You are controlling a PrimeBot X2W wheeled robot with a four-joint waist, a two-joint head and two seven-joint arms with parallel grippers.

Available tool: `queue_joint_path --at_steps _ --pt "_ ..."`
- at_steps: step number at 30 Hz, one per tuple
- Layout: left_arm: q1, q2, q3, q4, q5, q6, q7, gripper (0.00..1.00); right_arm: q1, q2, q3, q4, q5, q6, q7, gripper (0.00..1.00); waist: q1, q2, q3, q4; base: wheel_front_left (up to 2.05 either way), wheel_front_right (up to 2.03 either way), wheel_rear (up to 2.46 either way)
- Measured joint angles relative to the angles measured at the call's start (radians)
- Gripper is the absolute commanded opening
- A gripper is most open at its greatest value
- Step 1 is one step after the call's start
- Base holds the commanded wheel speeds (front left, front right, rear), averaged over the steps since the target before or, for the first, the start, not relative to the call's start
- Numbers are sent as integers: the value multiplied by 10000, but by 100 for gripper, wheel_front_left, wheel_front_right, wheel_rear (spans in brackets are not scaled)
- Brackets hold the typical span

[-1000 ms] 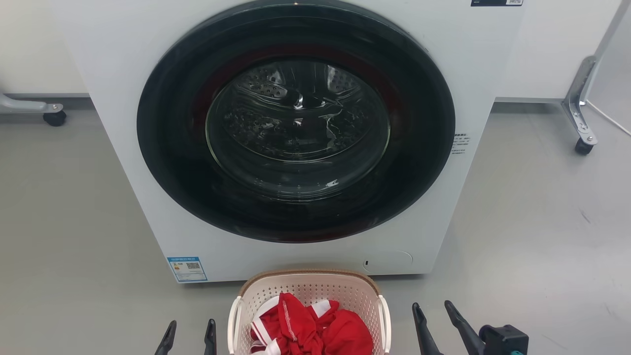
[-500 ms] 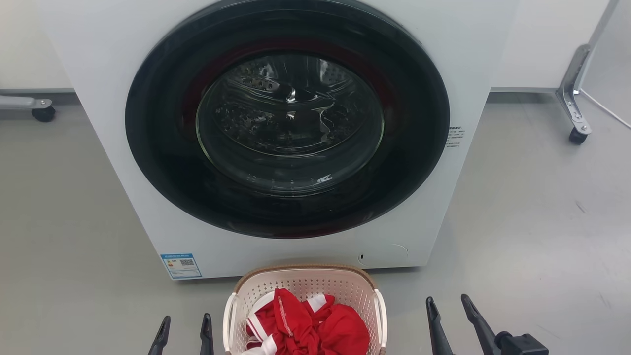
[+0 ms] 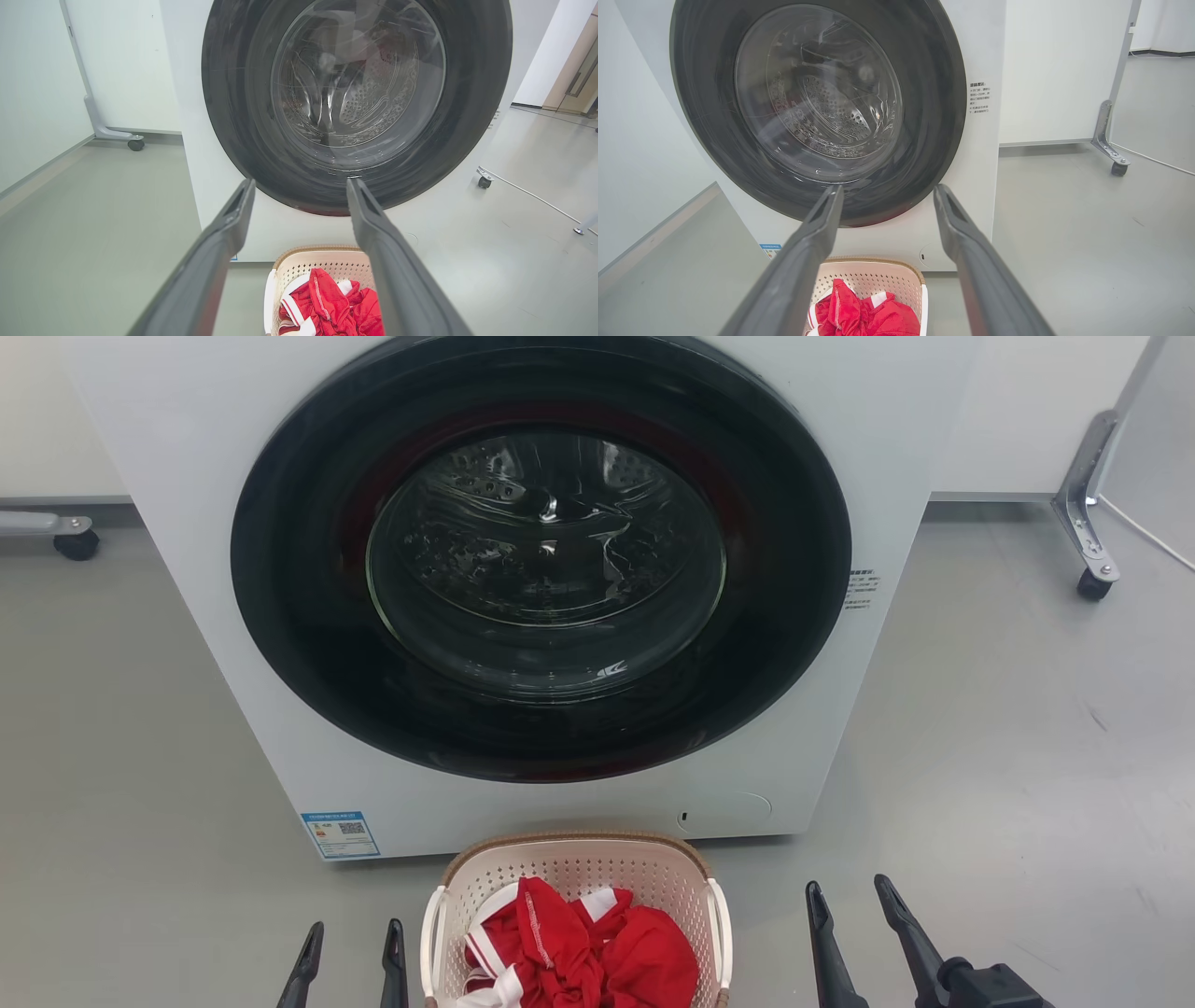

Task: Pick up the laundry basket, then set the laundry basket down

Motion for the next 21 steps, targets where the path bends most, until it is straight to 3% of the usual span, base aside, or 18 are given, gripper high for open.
queue_joint_path --at_steps 18,19,21 --pt "-1 -82 107 -13 194 0 0 100 1 107 -142 -203 -286 -2 0 100 0 0 27 62 0 0 0" --pt "-1 -82 113 -29 196 0 0 0 1 113 -150 -211 -336 -2 0 0 0 0 29 62 0 0 0" --pt "16 -88 98 127 180 -10 15 0 29 109 -128 -58 -343 2 19 0 0 0 31 62 0 0 0"
